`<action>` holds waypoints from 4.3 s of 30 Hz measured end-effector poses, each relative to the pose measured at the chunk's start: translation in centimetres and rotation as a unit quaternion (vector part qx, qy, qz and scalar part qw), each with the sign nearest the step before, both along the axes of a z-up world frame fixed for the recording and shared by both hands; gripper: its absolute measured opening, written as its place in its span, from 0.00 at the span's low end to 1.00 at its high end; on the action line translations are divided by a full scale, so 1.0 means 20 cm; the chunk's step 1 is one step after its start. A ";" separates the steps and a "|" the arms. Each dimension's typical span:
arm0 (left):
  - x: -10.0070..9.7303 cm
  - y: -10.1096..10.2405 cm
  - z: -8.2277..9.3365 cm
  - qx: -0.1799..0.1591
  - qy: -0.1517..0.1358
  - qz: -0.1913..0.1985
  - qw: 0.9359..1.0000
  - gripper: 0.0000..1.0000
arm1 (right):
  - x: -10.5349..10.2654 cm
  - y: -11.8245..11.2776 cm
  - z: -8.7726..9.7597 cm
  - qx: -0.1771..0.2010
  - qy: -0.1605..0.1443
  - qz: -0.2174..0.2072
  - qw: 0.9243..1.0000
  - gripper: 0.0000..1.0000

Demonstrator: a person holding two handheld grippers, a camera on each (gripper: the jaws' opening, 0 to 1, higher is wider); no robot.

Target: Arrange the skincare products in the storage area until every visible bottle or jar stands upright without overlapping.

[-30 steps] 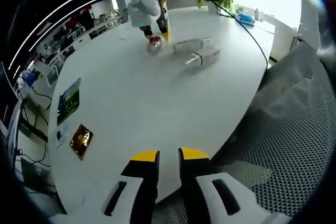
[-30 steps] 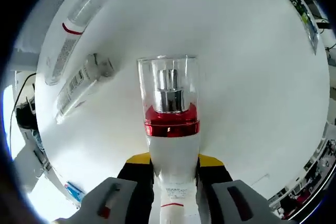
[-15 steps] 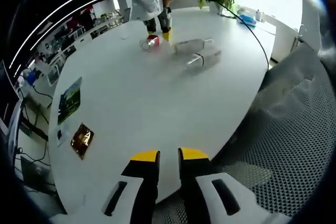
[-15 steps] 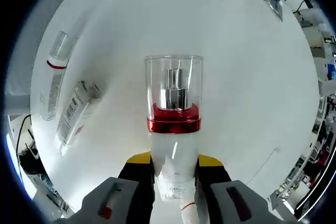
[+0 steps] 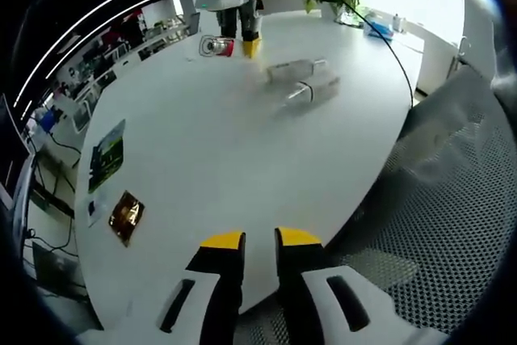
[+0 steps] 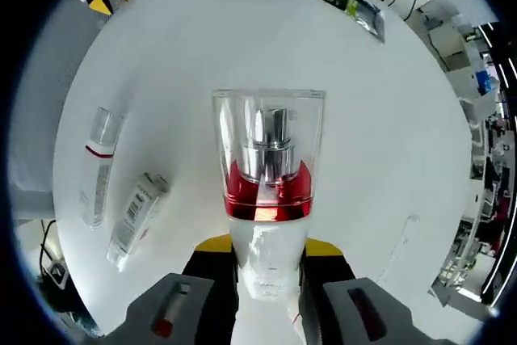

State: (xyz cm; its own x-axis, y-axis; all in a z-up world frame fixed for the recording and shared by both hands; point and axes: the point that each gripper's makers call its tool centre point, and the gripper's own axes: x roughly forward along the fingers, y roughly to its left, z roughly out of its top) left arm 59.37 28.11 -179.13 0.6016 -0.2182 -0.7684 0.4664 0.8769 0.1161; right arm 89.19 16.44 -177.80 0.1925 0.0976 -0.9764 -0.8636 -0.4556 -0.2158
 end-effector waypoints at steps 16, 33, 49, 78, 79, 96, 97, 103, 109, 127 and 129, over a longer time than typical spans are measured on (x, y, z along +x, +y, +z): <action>0.00 -0.01 0.00 0.005 -0.003 -0.009 1.000 0.14 | -0.10 0.07 0.27 0.181 0.030 -0.133 0.974 0.22; -0.01 -0.05 0.00 0.001 0.002 -0.031 1.000 0.22 | -0.46 0.02 0.60 0.416 0.106 -0.332 0.840 0.23; -0.01 -0.07 0.02 -0.008 0.008 -0.033 0.999 0.32 | -0.78 0.03 0.69 0.488 0.140 -0.361 0.782 0.23; 0.23 -0.31 0.53 -0.171 -0.138 -0.026 0.975 0.55 | -0.96 -0.02 0.84 0.544 0.155 -0.366 0.739 0.23; 0.23 -0.34 0.56 -0.184 -0.147 -0.026 0.971 0.52 | -0.97 0.00 0.83 0.542 0.156 -0.366 0.740 0.23; 0.26 -0.39 0.76 -0.238 -0.212 -0.032 0.947 0.59 | -1.20 0.16 0.83 0.540 0.144 -0.342 0.755 0.23; 0.26 -0.40 0.77 -0.244 -0.215 -0.035 0.945 0.57 | -1.20 0.16 0.83 0.542 0.144 -0.343 0.753 0.24; 0.24 -0.46 0.81 -0.272 -0.218 -0.047 0.936 0.54 | -1.21 0.17 0.85 0.549 0.139 -0.351 0.745 0.24; 0.24 -0.49 0.81 -0.283 -0.214 -0.045 0.934 0.44 | -1.26 0.19 0.83 0.553 0.147 -0.365 0.734 0.24; 0.22 -0.45 0.85 -0.210 -0.247 -0.068 0.944 0.30 | -1.29 0.29 0.86 0.579 0.173 -0.401 0.689 0.24; 0.22 -0.43 0.84 -0.192 -0.243 -0.067 0.948 0.28 | -1.30 0.30 0.85 0.574 0.173 -0.399 0.694 0.24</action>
State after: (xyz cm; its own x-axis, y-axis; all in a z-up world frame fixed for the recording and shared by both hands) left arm 63.86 19.51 -162.38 0.8117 -0.5253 -0.2554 0.5497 0.8348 0.0299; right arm 63.17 22.48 -160.84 0.4059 0.8465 -0.3446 -0.8329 0.4978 0.2418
